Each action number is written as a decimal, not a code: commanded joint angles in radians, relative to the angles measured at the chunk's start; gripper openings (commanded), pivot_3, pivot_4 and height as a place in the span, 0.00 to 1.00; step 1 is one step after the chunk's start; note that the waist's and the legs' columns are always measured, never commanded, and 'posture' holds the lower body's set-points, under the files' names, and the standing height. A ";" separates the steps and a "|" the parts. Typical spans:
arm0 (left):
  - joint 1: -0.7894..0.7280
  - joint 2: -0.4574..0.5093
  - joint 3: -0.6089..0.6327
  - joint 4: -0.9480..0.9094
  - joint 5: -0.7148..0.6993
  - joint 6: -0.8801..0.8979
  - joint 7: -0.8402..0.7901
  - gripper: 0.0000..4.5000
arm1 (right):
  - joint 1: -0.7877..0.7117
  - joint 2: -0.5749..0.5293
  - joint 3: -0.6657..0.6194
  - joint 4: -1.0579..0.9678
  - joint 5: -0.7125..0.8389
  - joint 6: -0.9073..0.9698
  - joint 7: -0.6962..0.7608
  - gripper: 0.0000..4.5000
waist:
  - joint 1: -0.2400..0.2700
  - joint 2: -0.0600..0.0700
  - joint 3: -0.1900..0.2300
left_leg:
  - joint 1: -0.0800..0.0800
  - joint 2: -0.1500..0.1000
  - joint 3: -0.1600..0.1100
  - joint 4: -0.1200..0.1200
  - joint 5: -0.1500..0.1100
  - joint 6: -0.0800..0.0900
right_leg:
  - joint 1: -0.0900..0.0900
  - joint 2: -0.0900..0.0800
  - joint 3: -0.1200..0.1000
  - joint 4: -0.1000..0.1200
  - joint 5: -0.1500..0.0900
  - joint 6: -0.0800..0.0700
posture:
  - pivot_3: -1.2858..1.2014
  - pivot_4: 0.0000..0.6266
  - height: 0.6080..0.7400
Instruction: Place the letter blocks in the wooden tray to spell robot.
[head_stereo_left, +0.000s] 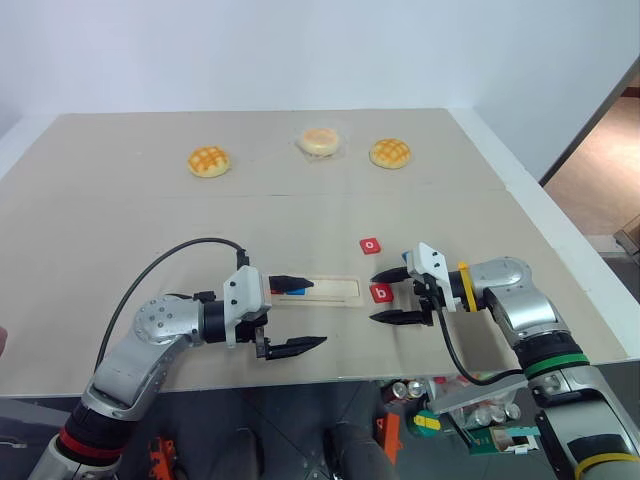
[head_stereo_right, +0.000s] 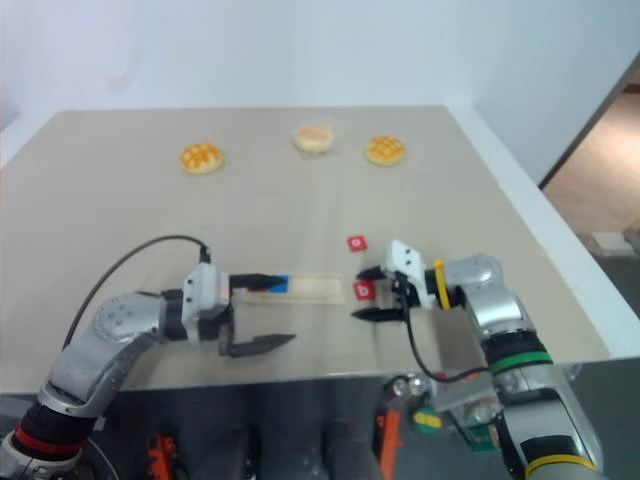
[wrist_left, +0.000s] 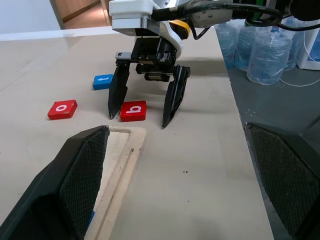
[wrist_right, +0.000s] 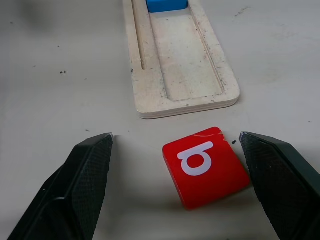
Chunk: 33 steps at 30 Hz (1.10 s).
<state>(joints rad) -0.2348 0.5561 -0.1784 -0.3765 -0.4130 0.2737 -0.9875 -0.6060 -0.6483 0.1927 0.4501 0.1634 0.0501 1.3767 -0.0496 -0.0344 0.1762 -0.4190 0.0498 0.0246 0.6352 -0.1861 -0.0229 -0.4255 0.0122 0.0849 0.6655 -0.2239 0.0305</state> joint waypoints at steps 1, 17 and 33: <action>-0.016 0.007 0.019 -0.029 -0.014 0.001 -0.003 1.00 | 0.021 -0.027 -0.018 -0.053 0.015 0.037 0.019 0.93 | 0.000 0.000 0.000 | 0.000 0.000 0.000 0.000 0.000 0.000 | 0.000 0.000 0.000 0.000 0.000 0.000 | 0.52 0.24 1.00; -0.023 0.009 0.021 -0.005 -0.022 -0.002 -0.021 1.00 | 0.149 -0.053 -0.060 -0.216 0.062 0.149 -0.054 0.70 | 0.002 0.000 0.000 | 0.000 0.000 0.000 0.001 0.000 0.000 | 0.001 0.000 0.000 0.000 0.000 0.000 | 0.52 0.24 1.00; -0.026 0.007 0.023 0.008 -0.019 0.001 -0.016 1.00 | 0.184 -0.060 -0.081 -0.276 0.097 0.214 -0.095 0.37 | 0.002 0.000 0.000 | 0.001 0.000 0.000 0.001 0.000 0.000 | 0.001 0.000 0.000 0.000 -0.001 -0.001 | 0.52 0.24 1.00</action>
<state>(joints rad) -0.2489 0.5624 -0.1785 -0.3614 -0.4316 0.2894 -1.0099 -0.4390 -0.6899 0.1333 0.2099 0.2479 0.2447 1.2832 -0.0479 -0.0345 0.1761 -0.4182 0.0496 0.0245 0.6361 -0.1861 -0.0229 -0.4244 0.0121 0.0849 0.6655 -0.2244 0.0297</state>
